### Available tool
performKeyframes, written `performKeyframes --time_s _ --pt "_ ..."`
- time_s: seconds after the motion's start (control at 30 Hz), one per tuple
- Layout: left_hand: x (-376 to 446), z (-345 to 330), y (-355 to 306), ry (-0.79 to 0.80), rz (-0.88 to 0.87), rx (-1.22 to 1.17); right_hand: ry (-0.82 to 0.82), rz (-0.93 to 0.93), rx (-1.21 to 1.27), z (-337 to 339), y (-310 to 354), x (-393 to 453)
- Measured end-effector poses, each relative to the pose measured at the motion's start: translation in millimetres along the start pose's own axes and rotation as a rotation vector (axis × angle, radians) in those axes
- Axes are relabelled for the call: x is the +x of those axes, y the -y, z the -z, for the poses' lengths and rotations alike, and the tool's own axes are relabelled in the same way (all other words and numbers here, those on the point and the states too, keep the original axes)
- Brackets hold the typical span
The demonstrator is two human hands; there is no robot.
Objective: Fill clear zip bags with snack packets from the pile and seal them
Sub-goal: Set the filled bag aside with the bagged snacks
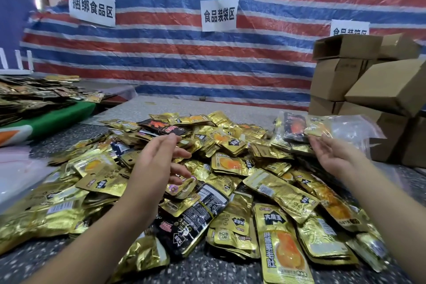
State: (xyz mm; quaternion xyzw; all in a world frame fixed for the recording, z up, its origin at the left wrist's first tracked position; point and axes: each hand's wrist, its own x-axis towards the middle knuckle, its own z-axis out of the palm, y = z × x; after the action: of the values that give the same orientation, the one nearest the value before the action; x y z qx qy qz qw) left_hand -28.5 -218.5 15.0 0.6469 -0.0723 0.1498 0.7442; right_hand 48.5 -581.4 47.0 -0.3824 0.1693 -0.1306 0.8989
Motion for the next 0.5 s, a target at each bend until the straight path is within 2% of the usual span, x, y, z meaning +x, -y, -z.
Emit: performKeyframes --time_s 0.2,0.5 --pt "-2 -1 0 0.018 0.005 0.017 0.074 -0.010 0.047 -6 -2 -13" --pt "-2 -3 2 0.023 0.011 0.061 0.048 0.036 -0.190 -22 -14 -44"
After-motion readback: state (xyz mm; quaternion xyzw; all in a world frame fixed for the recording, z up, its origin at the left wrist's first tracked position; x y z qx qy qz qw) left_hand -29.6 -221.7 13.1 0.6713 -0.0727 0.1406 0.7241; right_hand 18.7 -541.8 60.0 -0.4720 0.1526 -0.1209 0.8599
